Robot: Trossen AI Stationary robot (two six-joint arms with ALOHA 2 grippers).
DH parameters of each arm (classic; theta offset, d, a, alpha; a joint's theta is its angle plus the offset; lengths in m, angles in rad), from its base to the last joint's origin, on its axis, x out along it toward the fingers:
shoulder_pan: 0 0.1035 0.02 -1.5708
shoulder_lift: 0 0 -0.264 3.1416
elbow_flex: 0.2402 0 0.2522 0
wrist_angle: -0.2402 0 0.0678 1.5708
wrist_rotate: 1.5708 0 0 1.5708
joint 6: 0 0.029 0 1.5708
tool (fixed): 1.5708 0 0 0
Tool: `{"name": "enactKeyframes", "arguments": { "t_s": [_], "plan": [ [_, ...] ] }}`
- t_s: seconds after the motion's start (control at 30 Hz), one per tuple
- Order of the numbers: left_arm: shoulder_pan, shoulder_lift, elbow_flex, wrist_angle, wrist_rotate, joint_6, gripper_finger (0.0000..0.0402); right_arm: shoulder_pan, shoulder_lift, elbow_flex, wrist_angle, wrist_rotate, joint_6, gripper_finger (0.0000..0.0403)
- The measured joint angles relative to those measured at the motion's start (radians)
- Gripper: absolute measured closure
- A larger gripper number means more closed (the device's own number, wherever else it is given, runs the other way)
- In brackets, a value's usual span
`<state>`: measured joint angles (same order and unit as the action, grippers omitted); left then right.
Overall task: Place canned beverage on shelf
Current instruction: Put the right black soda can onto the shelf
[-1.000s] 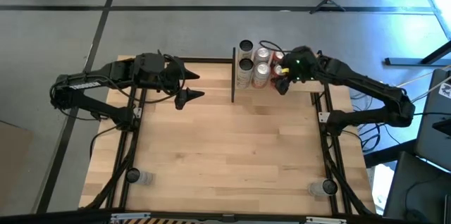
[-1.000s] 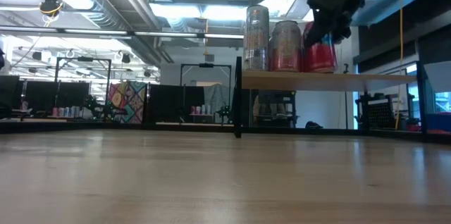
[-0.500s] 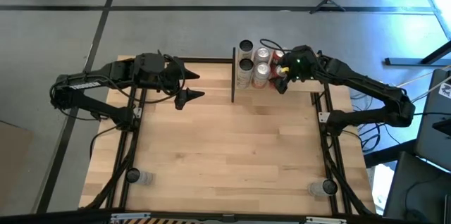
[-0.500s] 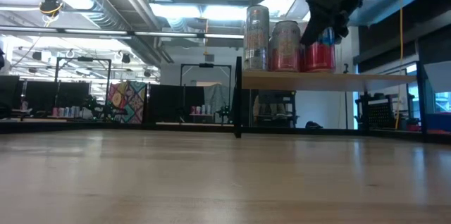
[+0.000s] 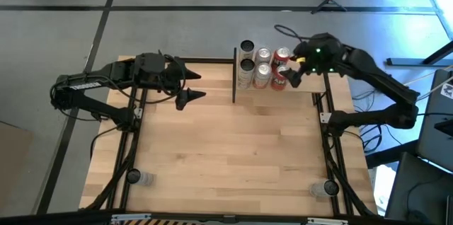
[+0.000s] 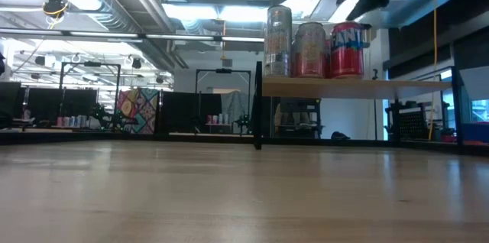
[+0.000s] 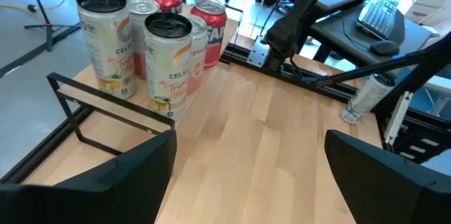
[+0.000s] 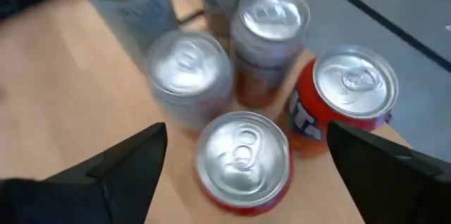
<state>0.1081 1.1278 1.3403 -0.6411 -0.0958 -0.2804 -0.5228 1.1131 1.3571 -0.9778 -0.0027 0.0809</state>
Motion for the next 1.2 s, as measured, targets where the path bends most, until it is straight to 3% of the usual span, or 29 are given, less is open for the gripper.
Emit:
{"name": "enactKeyframes", "arguments": {
  "t_s": [0.13, 0.27, 0.47, 0.77, 1.2],
  "plan": [
    [-0.012, 0.0, 0.0, 0.0, 0.012, 0.0, 0.0051, 0.041, -0.009, 0.06, -0.037, -0.08, 0.061, 0.0027],
    [-0.044, 0.0, 0.0, -0.001, 0.009, 0.003, 0.0051, 0.176, -0.024, 0.066, -0.023, -0.105, 0.136, 0.0027],
    [-0.091, 0.0, 0.0, -0.001, 0.001, 0.002, 0.0051, 0.439, -0.016, 0.066, -0.022, 0.011, 0.275, 0.0027],
    [-0.155, 0.0, 0.0, 0.005, 0.0, 0.002, 0.0051, 0.725, 0.006, 0.065, -0.02, 0.154, 0.514, 0.0026],
    [-0.279, 0.051, 0.001, 0.077, -0.049, -0.052, 0.0051, 0.998, 0.11, 0.065, -0.032, 0.184, 0.719, 0.0026]
  ]
}}
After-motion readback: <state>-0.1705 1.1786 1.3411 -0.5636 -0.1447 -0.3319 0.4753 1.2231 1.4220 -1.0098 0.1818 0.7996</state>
